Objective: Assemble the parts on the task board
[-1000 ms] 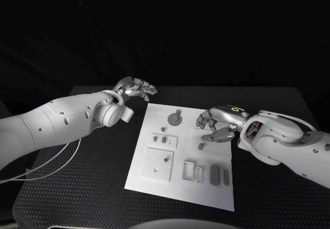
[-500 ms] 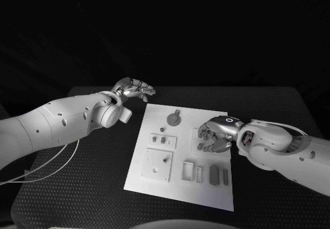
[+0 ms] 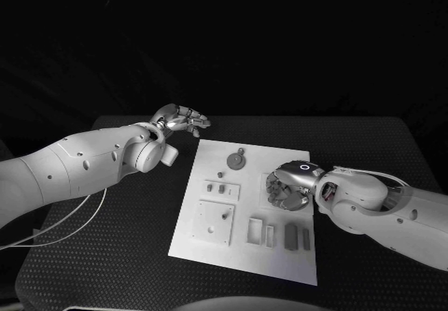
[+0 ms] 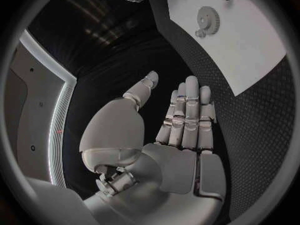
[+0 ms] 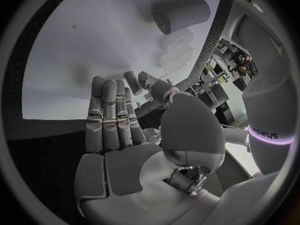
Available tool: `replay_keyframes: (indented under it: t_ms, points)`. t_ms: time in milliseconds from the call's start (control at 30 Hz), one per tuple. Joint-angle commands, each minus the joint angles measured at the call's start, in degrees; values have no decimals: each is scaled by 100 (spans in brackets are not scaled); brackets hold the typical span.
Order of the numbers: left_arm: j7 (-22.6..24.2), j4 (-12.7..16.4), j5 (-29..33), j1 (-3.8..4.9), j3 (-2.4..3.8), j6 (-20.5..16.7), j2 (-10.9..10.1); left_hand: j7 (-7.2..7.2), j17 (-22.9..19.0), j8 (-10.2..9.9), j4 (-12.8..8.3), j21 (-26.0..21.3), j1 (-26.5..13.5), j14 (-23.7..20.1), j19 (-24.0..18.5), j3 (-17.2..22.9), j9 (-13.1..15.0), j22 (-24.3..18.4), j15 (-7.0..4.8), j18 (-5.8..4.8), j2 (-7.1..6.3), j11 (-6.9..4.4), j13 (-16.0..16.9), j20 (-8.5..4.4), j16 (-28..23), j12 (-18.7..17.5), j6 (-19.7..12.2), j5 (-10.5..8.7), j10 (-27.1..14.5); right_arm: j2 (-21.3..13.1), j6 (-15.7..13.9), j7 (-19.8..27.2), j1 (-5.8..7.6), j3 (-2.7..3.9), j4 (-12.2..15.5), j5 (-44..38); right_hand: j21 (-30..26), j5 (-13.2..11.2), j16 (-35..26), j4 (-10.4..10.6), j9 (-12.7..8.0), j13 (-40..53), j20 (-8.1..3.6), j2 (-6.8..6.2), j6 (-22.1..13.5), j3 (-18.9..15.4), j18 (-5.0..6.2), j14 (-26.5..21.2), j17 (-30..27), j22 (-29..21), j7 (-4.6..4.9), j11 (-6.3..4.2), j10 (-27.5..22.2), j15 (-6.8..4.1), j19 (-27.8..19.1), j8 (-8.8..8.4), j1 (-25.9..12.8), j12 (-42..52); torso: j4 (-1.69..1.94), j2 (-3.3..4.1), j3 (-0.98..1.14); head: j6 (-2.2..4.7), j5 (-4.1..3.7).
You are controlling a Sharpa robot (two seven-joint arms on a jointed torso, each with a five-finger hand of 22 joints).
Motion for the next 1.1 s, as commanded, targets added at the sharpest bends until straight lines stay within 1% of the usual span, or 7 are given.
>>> replay_keyframes:
  t_ms: [33, 433, 833, 933, 1000, 1033, 1100]
  points:
    - [53, 15, 32, 6, 3, 78, 3, -2, 10, 28, 28, -31, 23, -54, 53, -4, -7, 7, -2, 23, 19, 15, -7, -5, 8, 13, -30, -31, -16, 23, -44, 3, -13, -1, 5, -153, 32, -34, 42, 17, 12, 10, -9, -10, 61, 71, 35, 13, -8, 122, -18, -13, 65, -47, 55, 35, 63, 28, 0, -1, -1, -6, 6]
    - [46, 12, 32, 6, 3, 88, 3, -1, 13, 27, 31, -34, 20, -54, 54, -5, -8, 10, -2, 23, 21, 15, -10, -5, 7, 13, -34, -31, -16, 55, -128, 23, -22, -2, 16, -198, 148, -34, 164, 69, 28, 52, -71, 86, 222, 222, 35, 122, -11, 137, -85, -85, 246, -118, 188, 105, 53, 76, -4, -1, 0, -19, 6]
    - [44, 12, 32, 6, 3, 87, 5, 1, 16, 27, 31, -36, 21, -53, 55, -5, -10, 12, -2, 23, 21, 15, -13, -5, 7, 12, -37, -31, -17, 97, -128, 35, -36, -3, 6, -234, 254, -33, 267, 6, 39, 114, -117, 166, 341, 347, 35, 172, 2, 143, -137, -141, 374, -166, 249, 150, 104, 122, -2, -2, -1, -39, 8]
    - [42, 12, 32, 6, 3, 85, 3, 1, 17, 26, 31, -36, 21, -53, 55, -5, -11, 13, -2, 24, 21, 15, -14, -5, 7, 12, -39, -31, -18, 103, -112, 29, -40, -3, 4, -283, 286, -33, 298, -57, 41, 138, -128, 225, 372, 444, 35, 174, 6, 143, -149, -156, 392, -177, 253, 159, 181, 127, 2, -2, -1, -43, 6]
    - [41, 12, 32, 6, 3, 85, 3, 2, 18, 25, 31, -37, 22, -52, 55, -5, -11, 14, -2, 24, 20, 15, -14, -5, 7, 12, -41, -31, -18, 101, -114, 21, -40, -3, 7, -318, 323, -31, 338, -109, 50, 166, -136, 296, 429, 542, 35, 192, 17, 148, -167, -179, 440, -190, 273, 183, 252, 151, 1, -3, -3, -44, 6]
    - [41, 12, 32, 6, 3, 85, 2, 2, 18, 25, 31, -37, 22, -52, 55, -5, -11, 14, -2, 24, 20, 15, -14, -5, 7, 12, -42, -31, -18, 100, -110, 13, -41, -3, 7, -326, 376, -30, 397, -145, 68, 197, -148, 334, 493, 585, 35, 222, 39, 156, -188, -202, 491, -208, 313, 215, 272, 181, 2, -3, -5, -46, 7]
    - [40, 10, 32, 6, 3, 85, 2, 3, 19, 24, 31, -37, 22, -52, 56, -5, -12, 14, -2, 24, 21, 15, -15, -6, 7, 12, -45, -31, -18, 94, -104, 7, -43, -3, 6, -326, 461, -31, 485, -181, 88, 246, -166, 366, 540, 643, 35, 232, 74, 158, -205, -224, 532, -235, 349, 233, 252, 207, -1, -2, -3, -49, 8]
